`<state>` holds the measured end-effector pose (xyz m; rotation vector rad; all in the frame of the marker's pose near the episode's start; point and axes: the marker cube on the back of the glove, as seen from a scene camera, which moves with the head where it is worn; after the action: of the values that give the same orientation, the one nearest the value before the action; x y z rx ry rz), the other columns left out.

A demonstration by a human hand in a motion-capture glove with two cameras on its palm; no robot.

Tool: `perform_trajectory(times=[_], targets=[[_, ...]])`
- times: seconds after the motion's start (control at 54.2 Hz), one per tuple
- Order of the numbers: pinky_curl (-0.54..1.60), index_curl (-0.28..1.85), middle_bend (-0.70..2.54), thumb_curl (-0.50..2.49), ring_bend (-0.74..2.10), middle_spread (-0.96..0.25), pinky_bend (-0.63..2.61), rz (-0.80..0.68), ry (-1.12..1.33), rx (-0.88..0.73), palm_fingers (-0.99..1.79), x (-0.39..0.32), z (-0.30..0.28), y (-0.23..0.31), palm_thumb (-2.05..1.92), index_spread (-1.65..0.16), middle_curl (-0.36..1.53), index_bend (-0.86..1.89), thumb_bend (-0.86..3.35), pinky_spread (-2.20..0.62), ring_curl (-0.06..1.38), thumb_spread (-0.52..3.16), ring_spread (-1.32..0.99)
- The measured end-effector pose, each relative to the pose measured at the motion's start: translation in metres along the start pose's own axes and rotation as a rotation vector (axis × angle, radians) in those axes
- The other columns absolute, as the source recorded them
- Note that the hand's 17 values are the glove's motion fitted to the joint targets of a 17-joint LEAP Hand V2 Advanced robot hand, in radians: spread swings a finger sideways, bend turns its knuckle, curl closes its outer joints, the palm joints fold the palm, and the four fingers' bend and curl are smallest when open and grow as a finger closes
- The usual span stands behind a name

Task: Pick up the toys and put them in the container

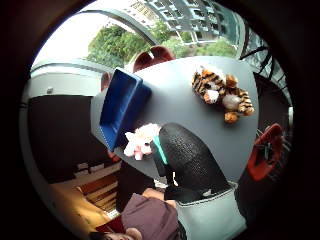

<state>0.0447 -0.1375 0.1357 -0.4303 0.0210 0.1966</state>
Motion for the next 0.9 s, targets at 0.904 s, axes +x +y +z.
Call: perform_trajectory(times=[0.904], targets=[[0.32, 0.07, 0.70, 0.33, 1.06, -0.06, 0.89, -0.020, 0.067, 0.117, 0.57, 0.003, 0.151, -0.072, 0.13, -0.13, 0.45, 0.08, 0.03, -0.15, 0.39, 1.12, -0.21]])
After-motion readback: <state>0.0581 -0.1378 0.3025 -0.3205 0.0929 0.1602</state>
